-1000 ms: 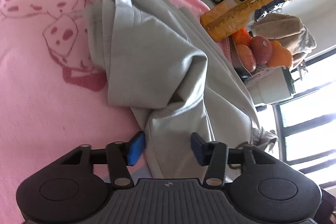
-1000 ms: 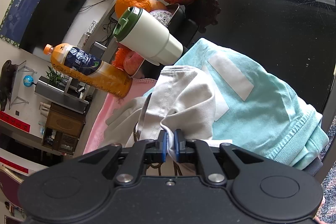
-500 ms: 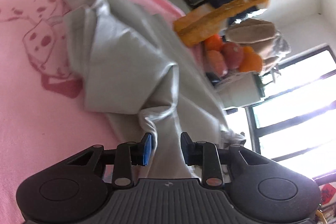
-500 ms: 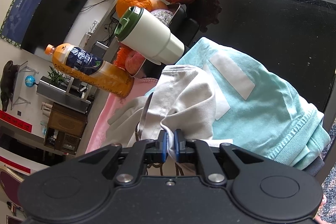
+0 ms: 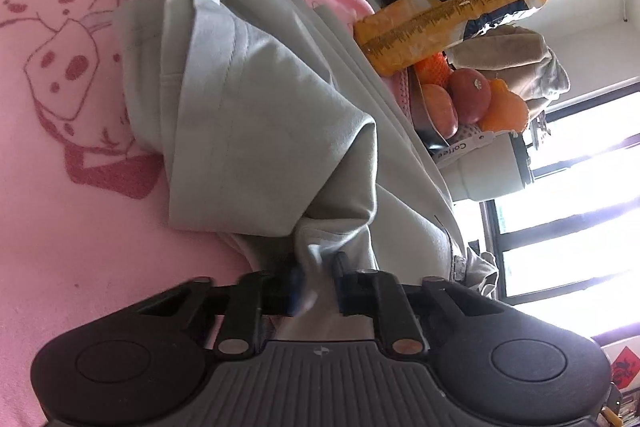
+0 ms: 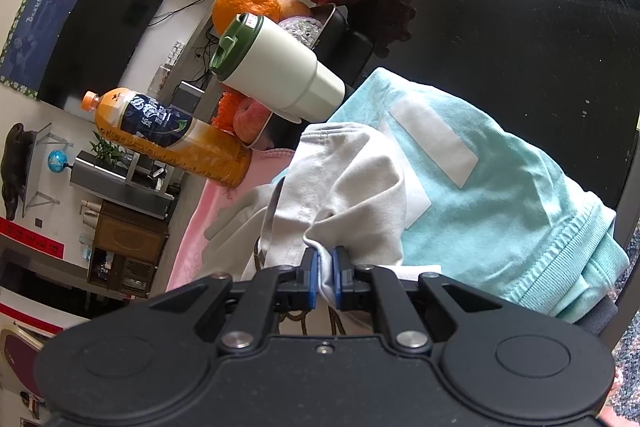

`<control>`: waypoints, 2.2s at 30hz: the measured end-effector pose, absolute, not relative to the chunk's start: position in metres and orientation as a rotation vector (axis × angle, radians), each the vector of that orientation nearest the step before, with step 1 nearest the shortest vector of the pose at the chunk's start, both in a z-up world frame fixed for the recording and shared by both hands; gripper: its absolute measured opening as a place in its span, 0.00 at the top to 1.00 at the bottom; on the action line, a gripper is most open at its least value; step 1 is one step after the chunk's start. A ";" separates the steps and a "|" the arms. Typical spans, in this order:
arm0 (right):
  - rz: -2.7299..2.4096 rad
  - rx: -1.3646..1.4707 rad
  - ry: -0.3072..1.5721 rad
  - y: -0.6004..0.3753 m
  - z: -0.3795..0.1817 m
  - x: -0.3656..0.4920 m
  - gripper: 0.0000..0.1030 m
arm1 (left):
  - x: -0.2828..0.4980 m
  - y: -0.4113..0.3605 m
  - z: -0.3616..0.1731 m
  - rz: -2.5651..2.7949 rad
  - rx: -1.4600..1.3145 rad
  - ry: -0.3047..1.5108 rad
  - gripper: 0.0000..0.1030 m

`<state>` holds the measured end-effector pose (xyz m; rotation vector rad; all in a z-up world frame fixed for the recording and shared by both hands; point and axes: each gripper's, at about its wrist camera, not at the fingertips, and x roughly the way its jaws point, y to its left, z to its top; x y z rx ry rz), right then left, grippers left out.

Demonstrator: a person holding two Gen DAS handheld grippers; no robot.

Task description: Fold clothes

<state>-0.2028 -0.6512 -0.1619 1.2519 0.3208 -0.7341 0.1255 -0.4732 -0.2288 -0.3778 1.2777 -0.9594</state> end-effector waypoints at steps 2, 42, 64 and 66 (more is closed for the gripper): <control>-0.734 1.252 0.320 -0.651 -0.162 -0.203 0.91 | 0.122 -0.465 -0.218 -0.925 -0.362 1.230 0.99; -0.639 1.376 0.183 -0.622 -0.115 -0.241 0.96 | 0.092 -0.320 -0.072 -0.904 -0.426 0.913 1.00; -0.283 0.846 -0.327 -0.479 0.143 -0.256 0.98 | 0.055 -0.074 0.149 -0.851 -0.716 0.272 1.00; -0.307 0.872 -0.261 -0.493 0.135 -0.227 0.98 | 0.083 -0.093 0.146 -0.791 -0.653 0.339 1.00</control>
